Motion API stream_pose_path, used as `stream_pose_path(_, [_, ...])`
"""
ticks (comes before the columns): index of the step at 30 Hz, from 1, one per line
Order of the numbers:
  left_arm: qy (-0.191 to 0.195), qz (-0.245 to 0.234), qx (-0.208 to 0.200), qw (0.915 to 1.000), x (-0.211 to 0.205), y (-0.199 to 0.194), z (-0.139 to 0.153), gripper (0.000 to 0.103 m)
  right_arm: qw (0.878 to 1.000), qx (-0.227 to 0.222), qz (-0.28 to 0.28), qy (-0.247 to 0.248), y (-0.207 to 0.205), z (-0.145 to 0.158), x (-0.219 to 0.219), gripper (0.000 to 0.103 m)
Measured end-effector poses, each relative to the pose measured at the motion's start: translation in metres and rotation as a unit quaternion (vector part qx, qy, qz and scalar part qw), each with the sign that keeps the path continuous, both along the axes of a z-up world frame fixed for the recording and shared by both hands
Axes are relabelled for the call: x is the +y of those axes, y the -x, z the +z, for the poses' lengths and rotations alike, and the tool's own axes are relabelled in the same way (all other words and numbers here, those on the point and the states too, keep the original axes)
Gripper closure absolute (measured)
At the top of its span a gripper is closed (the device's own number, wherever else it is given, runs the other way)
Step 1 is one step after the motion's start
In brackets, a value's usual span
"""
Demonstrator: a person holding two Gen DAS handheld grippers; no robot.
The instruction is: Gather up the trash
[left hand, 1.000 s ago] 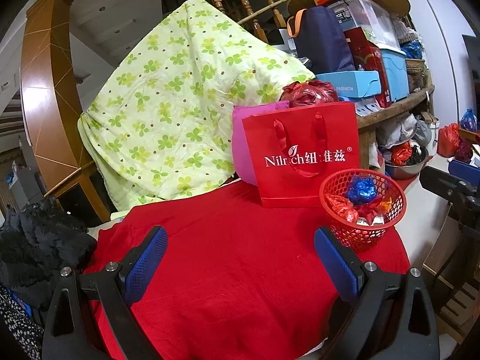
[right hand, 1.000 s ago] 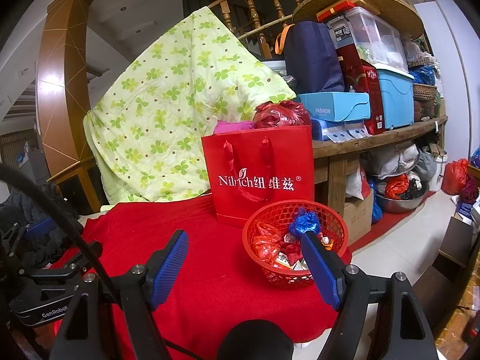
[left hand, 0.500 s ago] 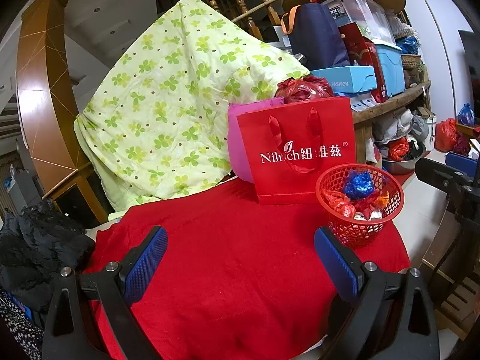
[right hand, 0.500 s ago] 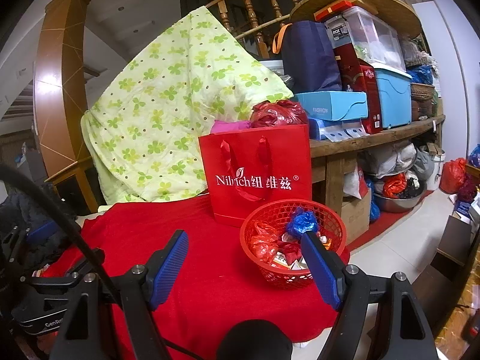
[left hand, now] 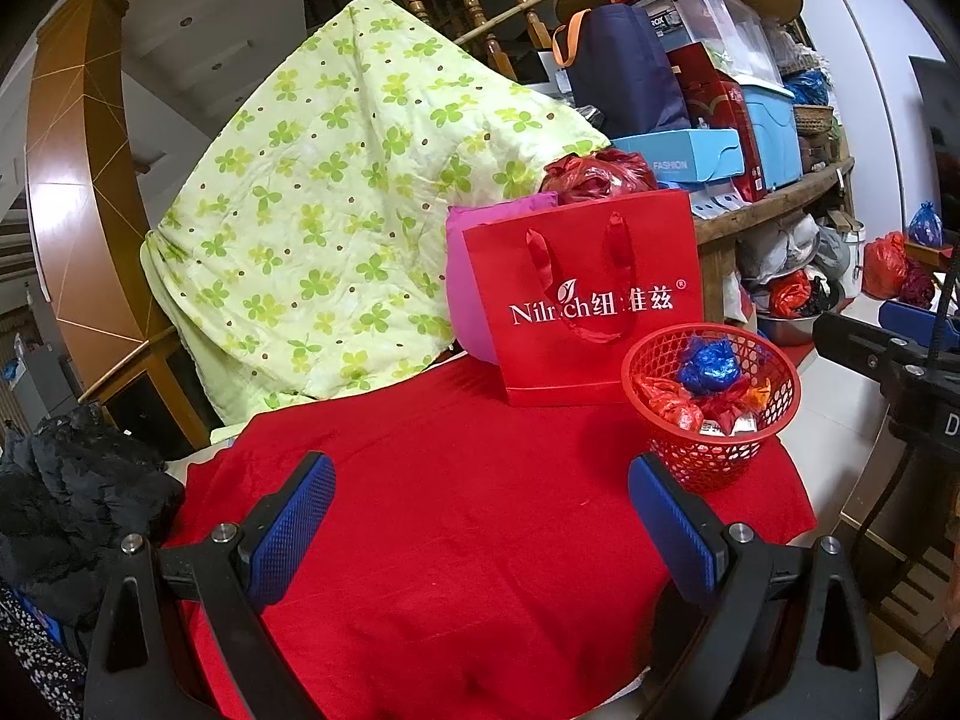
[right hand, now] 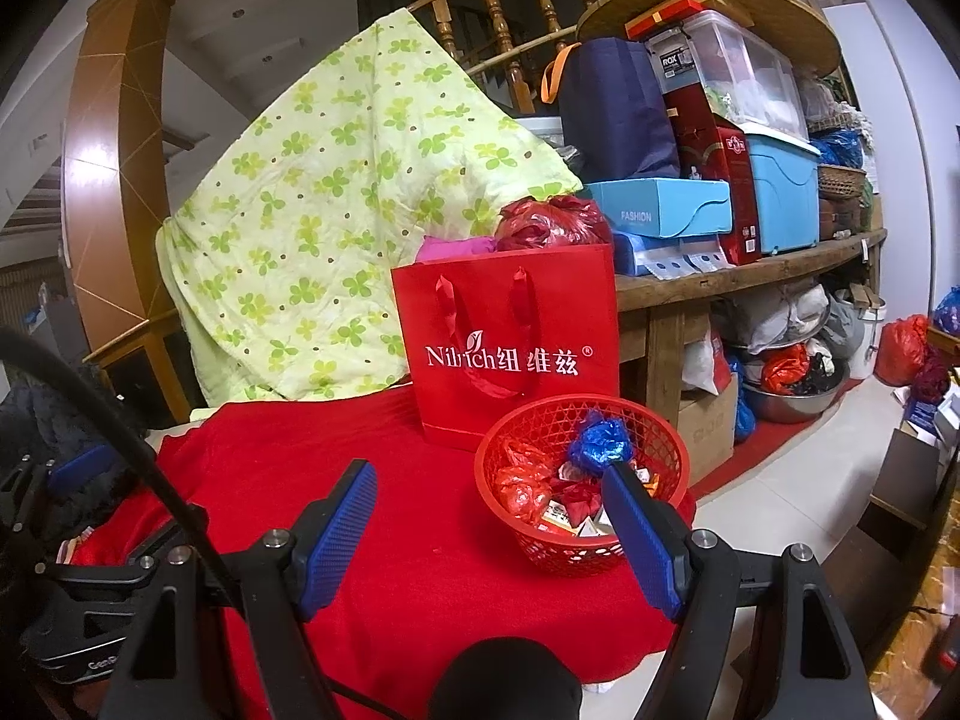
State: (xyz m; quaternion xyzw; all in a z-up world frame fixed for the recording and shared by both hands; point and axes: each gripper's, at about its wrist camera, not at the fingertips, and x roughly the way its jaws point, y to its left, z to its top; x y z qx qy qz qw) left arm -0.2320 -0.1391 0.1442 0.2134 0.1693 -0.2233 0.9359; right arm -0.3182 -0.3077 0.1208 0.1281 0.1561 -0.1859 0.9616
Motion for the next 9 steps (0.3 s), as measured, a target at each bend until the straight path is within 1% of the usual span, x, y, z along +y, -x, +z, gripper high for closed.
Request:
stream_pose_path(5, [0.001,-0.002,0.001,1.0000,-0.002,0.001,0.000,0.005,1.000,0.004,-0.004,0.000,-0.005,-0.005,-0.001,0.023])
stream_pose_path(7, [0.010,-0.003,-0.001,0.9999,-0.001,0.000,-0.001,0.005,1.000,0.005,-0.009,0.002,-0.007,-0.005,-0.001,0.023])
stream_pose_path(9, [0.021,-0.007,0.013,0.9997,0.001,-0.011,-0.003,0.005,1.000,0.006,-0.013,0.002,-0.010,-0.005,-0.001,0.023])
